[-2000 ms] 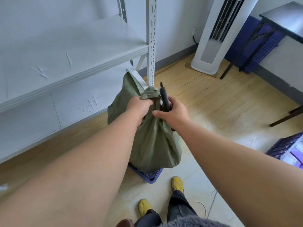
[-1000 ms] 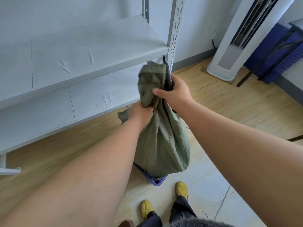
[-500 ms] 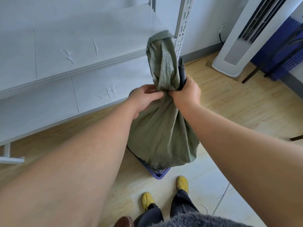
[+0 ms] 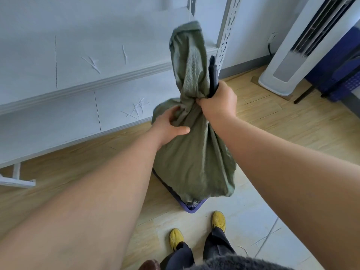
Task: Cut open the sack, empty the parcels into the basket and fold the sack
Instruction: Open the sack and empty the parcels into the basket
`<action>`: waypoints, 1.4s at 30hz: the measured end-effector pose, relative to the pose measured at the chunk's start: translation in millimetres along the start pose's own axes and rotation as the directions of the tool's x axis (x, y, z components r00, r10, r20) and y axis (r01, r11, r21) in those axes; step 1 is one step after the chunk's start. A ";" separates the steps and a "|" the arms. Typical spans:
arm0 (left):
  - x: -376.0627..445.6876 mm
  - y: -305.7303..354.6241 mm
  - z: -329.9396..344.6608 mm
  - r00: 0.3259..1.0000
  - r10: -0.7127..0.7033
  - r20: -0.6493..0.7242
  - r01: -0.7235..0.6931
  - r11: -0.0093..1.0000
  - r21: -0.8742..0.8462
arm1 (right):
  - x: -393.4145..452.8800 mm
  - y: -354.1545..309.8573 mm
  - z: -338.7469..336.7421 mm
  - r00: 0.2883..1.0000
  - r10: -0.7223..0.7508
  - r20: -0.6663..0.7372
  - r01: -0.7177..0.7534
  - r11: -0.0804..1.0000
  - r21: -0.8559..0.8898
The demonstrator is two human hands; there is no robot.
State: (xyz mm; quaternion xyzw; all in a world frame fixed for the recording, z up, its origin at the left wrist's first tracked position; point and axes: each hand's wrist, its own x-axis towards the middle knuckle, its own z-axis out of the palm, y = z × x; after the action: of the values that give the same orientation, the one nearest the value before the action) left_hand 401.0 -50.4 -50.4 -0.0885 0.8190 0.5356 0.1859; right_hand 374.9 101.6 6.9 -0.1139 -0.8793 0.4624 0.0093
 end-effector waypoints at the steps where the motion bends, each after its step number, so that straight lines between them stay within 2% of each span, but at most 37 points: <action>1: -1.0 -1.4 1.0 1.000 0.017 -0.011 -0.017 1.000 -0.001 | -1.3 -3.0 1.7 1.000 -0.013 0.004 0.013 0.999 0.040; 3: -1.8 -3.7 5.5 1.000 0.005 0.013 -0.004 1.000 -0.023 | -3.5 -8.4 7.2 0.993 0.030 0.115 -0.034 0.999 0.031; 5: -2.1 -7.3 12.9 1.000 -0.001 0.029 0.003 0.997 -0.072 | -3.9 -9.8 10.9 0.964 0.125 0.236 -0.142 0.988 0.055; 7: -1.2 -8.0 20.7 0.999 -0.030 -0.036 0.022 0.981 -0.193 | -1.6 -8.8 11.0 0.936 0.140 0.322 -0.202 0.965 0.165; 9: 0.9 -8.6 25.9 0.985 -0.112 -0.131 0.063 0.942 -0.330 | -2.2 -5.4 8.6 0.926 0.083 0.368 -0.192 0.943 0.272; 11: 7.0 -9.9 28.5 0.952 -0.216 -0.217 0.116 0.910 -0.397 | -2.5 2.3 7.0 0.948 0.033 0.316 -0.124 0.954 0.272; 13: 14.3 -11.1 26.4 0.903 -0.317 -0.289 0.162 0.876 -0.455 | -3.3 12.2 6.1 0.988 -0.002 0.153 -0.017 0.992 0.122; 15: 23.5 -10.3 20.2 0.859 -0.403 -0.315 0.200 0.831 -0.519 | -10.5 24.9 7.9 0.997 0.020 0.076 -0.021 1.000 0.012; 18: 33.6 -4.6 14.5 0.836 -0.457 -0.303 0.223 0.788 -0.574 | -25.3 50.8 20.1 0.979 0.140 0.148 -0.135 0.990 -0.043; 20: 38.3 2.4 18.3 0.843 -0.464 -0.271 0.256 0.791 -0.555 | -31.9 60.8 30.6 0.959 0.175 0.223 -0.178 0.984 -0.005; 24: 48.5 12.9 32.2 0.888 -0.453 -0.073 0.370 0.801 -0.472 | -24.9 61.5 44.8 0.959 0.171 0.226 -0.181 0.983 0.024; 27: 48.3 12.1 27.9 0.927 -0.373 -0.019 0.344 0.872 -0.347 | -11.5 66.3 47.8 0.967 0.200 0.159 -0.205 0.979 0.017; 30: 40.7 -4.3 16.6 0.961 -0.268 0.070 0.277 0.908 -0.316 | -1.9 72.1 46.0 0.974 0.192 0.123 -0.198 0.980 0.033; 36: 33.8 -36.0 35.3 0.994 -0.051 -0.098 0.045 0.997 -0.058 | 15.5 49.3 35.9 0.998 0.044 -0.042 -0.042 0.998 0.048; 42: 35.2 -32.3 42.5 0.983 0.016 -0.180 -0.054 0.977 -0.208 | 25.4 32.4 30.0 0.997 0.020 -0.077 -0.013 0.996 0.084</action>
State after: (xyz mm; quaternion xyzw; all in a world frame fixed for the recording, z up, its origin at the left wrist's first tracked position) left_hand 388.8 -23.1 -106.9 -0.1408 0.7719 0.6131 0.0921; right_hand 352.7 100.3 -38.9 -0.1386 -0.8571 0.4941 0.0446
